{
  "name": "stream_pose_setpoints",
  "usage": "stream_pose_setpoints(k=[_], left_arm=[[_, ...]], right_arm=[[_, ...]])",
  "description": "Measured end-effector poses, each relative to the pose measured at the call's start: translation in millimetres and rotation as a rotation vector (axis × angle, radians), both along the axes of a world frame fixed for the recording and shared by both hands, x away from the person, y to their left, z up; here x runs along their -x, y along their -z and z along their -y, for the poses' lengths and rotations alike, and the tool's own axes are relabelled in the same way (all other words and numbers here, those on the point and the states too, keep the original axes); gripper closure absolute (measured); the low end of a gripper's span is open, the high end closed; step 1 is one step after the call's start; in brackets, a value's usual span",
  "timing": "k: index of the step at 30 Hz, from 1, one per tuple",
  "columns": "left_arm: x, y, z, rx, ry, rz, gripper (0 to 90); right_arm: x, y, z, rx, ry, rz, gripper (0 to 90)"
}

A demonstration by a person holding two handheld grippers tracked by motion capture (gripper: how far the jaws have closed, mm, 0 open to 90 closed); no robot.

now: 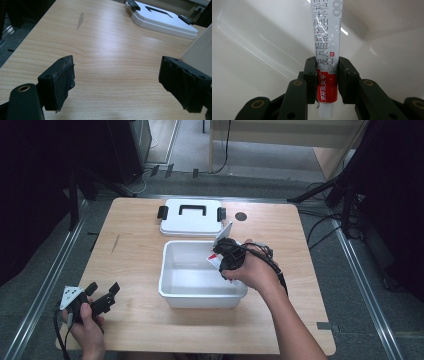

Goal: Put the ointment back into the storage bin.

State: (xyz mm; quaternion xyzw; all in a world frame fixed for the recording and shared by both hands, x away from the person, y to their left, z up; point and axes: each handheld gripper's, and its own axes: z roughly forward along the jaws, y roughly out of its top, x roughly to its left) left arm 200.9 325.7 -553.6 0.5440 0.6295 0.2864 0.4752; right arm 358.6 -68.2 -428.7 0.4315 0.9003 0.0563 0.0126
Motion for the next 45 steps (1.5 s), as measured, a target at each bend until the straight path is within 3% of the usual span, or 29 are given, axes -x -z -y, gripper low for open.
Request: stream_pose_setpoints(k=[9, 17, 22, 33, 45], left_arm=[[-0.1, 0.1, -0.1, 0.004, -0.001, 0.0, 14.1], [-0.3, 0.1, -0.1, 0.006, -0.002, -0.001, 14.1], [-0.4, 0.1, -0.3, 0.005, -0.001, -0.002, 14.2], [-0.5, 0.2, -0.5, 0.008, 0.0, -0.002, 14.1], [-0.1, 0.1, -0.5, 0.006, 0.001, 0.002, 14.1]], right_arm=[[1.0, 13.9, -12.1, 0.04, -0.03, 0.009, 71.7], [0.3, 27.3, -17.1, 0.071, -0.091, 0.034, 71.5], [0.8, 35.7, -21.0, 0.1, -0.111, 0.017, 71.6], [0.3, 38.1, -22.7, 0.114, -0.118, -0.009, 71.4], [1.6, 38.3, -22.8, 0.115, -0.147, -0.009, 71.0]])
